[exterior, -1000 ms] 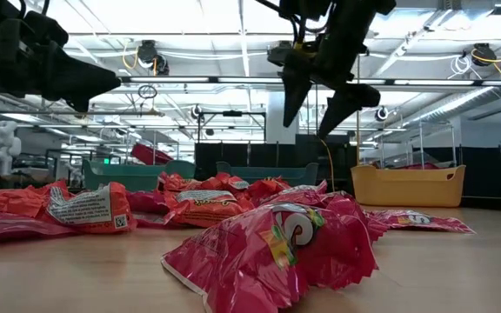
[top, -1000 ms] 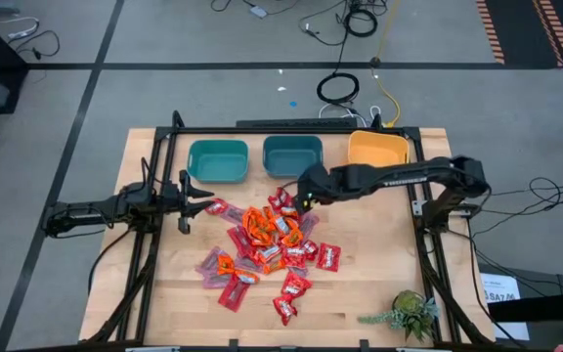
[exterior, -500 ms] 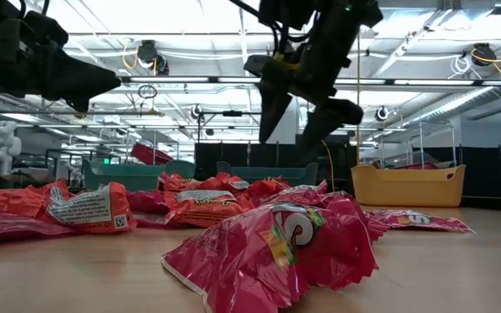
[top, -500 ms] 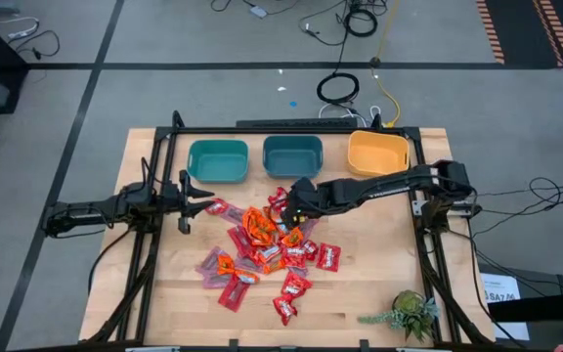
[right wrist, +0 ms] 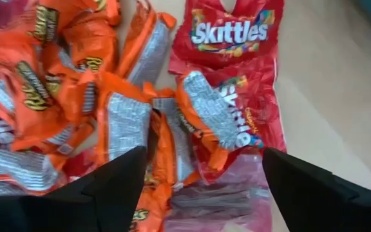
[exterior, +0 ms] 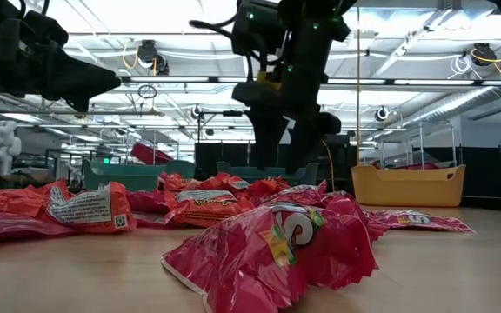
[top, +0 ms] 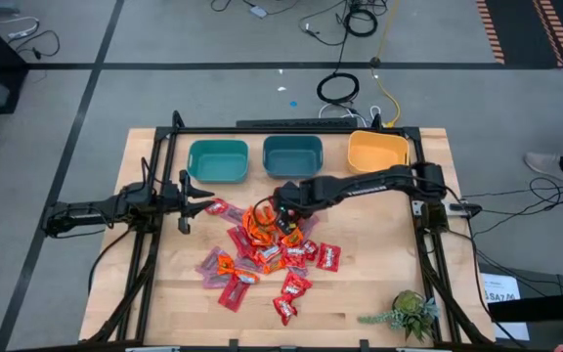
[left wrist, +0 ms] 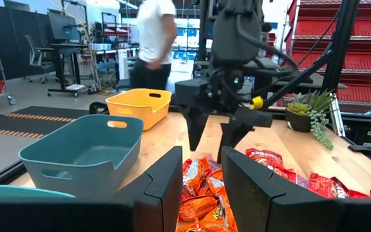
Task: Sort candy
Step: Put the orange chocolate into the yellow bin
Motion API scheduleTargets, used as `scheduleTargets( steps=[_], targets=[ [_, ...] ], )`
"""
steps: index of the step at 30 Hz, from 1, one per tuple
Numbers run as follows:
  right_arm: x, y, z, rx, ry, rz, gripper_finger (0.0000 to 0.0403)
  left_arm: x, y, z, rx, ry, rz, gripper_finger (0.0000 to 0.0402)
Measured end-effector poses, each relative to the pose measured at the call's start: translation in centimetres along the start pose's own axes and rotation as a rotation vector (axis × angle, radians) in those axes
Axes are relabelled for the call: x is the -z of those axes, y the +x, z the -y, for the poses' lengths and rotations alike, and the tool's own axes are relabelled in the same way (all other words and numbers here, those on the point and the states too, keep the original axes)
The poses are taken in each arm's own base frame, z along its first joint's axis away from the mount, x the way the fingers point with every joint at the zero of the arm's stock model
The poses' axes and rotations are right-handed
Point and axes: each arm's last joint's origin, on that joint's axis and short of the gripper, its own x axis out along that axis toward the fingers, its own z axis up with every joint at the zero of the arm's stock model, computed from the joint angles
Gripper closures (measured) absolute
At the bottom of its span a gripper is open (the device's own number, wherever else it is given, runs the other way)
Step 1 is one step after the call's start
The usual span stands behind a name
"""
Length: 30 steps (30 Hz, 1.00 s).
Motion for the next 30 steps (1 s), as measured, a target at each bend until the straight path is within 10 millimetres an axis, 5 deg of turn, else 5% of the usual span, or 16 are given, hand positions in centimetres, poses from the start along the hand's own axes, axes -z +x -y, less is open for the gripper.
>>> scheduleTargets(
  steps=[30],
  targets=[
    [-0.8,1.6,0.9,-0.054,-0.068,-0.068,0.0199,0.0,0.0,0.0,0.000,0.000,0.000,0.0284]
  ],
)
